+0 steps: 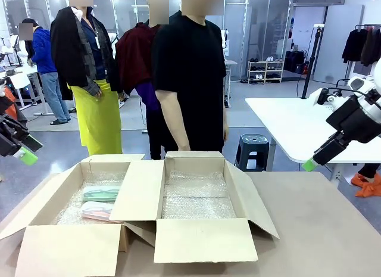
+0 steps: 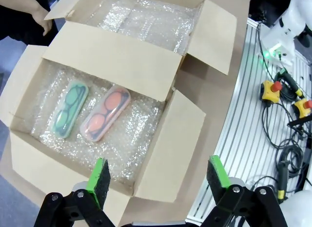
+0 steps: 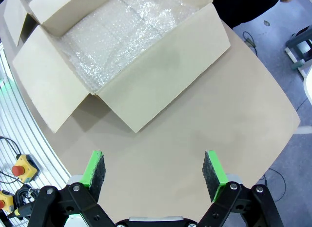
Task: Pack the glasses set securely to prepare it for shipping.
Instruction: Position the Package Box on the left side of the table.
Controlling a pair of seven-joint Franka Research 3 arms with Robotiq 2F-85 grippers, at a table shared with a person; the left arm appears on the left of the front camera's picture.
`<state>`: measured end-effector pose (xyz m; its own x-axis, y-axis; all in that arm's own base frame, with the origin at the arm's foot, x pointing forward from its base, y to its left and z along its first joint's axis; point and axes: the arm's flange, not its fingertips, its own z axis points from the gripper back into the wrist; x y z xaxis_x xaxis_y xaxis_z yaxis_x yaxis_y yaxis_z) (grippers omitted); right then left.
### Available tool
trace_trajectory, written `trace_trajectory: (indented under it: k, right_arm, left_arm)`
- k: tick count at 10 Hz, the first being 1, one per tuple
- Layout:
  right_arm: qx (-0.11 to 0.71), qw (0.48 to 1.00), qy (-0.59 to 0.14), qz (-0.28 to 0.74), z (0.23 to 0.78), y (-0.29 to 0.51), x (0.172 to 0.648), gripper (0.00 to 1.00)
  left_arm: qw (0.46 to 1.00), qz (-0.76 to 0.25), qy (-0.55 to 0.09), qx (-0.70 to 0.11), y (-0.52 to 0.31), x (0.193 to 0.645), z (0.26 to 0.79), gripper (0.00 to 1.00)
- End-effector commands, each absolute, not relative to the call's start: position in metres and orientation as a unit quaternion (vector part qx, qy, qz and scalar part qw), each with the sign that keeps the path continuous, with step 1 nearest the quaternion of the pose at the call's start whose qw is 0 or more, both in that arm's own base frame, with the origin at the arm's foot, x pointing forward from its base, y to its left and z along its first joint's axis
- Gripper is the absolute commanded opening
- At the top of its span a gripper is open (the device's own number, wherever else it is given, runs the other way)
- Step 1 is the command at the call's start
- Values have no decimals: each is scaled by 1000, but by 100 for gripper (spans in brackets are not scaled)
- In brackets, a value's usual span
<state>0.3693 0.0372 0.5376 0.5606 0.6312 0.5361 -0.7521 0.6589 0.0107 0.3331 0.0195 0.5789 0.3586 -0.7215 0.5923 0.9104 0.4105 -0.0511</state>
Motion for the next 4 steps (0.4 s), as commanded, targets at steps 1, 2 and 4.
trace_trajectory:
  k: [1, 2, 4]
  right_arm:
    - [113, 881, -247, 387, 541, 41, 369, 100]
    - [113, 881, -247, 387, 541, 41, 369, 100]
    - [113, 881, -247, 387, 541, 41, 369, 100]
  left_arm:
    - [808, -505, -241, -183, 20, 332, 581, 100]
    - [808, -505, -241, -183, 20, 332, 581, 100]
    - [808, -505, -241, -183, 20, 332, 581, 100]
